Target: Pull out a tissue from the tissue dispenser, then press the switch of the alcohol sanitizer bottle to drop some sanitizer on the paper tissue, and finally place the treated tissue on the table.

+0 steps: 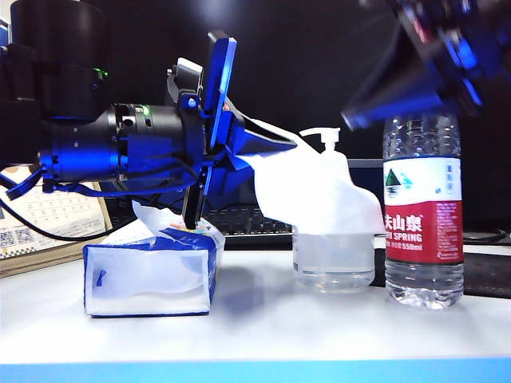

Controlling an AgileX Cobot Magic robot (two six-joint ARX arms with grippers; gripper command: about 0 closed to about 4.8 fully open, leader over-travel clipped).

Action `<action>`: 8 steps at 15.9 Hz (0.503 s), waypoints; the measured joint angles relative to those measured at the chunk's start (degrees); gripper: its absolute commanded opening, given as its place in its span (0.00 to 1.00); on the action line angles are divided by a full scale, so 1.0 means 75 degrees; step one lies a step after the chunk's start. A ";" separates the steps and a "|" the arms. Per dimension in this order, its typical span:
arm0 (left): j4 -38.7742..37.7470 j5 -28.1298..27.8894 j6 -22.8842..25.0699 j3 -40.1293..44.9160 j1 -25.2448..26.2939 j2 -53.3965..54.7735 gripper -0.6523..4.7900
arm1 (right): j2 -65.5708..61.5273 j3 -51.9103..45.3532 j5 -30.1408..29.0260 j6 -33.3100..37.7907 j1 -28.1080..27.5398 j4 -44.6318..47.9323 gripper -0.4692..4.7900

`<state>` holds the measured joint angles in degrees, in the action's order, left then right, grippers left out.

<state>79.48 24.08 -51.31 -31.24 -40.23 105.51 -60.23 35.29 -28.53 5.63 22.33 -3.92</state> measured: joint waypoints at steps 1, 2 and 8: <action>0.0032 0.0000 0.0000 0.0000 0.0000 0.0000 0.11 | 0.0000 0.0000 0.0154 -0.0195 0.0000 -0.0149 0.08; 0.0064 0.0006 0.0000 0.0000 0.0000 0.0000 0.11 | 0.0000 0.0000 0.0431 -0.0545 -0.0012 -0.0332 0.08; 0.0064 0.0026 0.0000 0.0000 0.0000 0.0000 0.11 | 0.0000 0.0000 0.1061 -0.0965 -0.0597 -0.0379 0.08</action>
<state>79.96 24.27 -51.31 -31.24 -40.23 105.51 -60.23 35.29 -20.58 -1.61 17.85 -6.76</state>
